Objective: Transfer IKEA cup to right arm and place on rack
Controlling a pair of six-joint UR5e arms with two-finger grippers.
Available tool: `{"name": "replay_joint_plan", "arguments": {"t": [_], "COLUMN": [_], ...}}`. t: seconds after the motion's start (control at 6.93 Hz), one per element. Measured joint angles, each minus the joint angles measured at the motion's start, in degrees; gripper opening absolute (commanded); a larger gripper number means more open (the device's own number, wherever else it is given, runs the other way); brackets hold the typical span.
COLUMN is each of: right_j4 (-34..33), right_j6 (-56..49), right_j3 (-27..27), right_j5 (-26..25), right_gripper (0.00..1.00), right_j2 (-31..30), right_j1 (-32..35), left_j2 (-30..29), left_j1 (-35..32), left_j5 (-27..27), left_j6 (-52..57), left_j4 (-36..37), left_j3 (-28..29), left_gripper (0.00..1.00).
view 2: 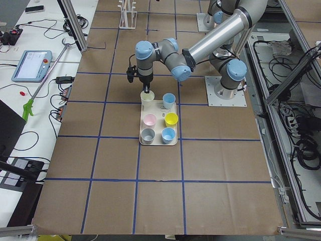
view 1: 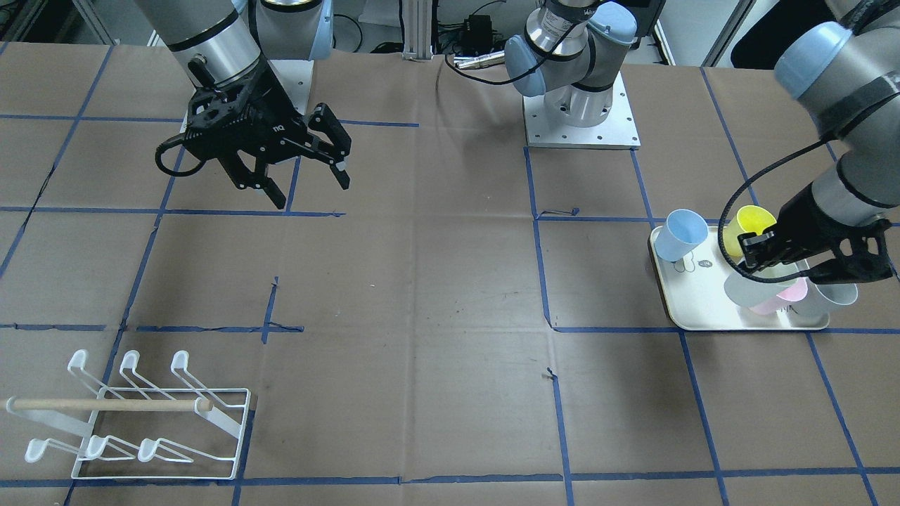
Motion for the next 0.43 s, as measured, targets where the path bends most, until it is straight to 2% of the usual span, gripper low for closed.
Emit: {"name": "replay_joint_plan", "arguments": {"t": [0.14,0.43], "right_j4": [-7.15,-22.29], "right_j6": [5.05,20.11], "right_j3": [2.12,5.06], "right_j5": [6.79,15.89], "right_gripper": [0.99,0.98], "right_j2": [0.57,3.62], "right_j1": [-0.02,-0.17], "left_j2": [-0.42,-0.49], "left_j1": [-1.81,-5.13], "left_j5": [-0.45,-3.44], "left_j6": [-2.13,-4.32], "left_j4": [-4.95,-7.89], "left_j3": [5.31,9.76], "left_gripper": [0.00,0.00]}}
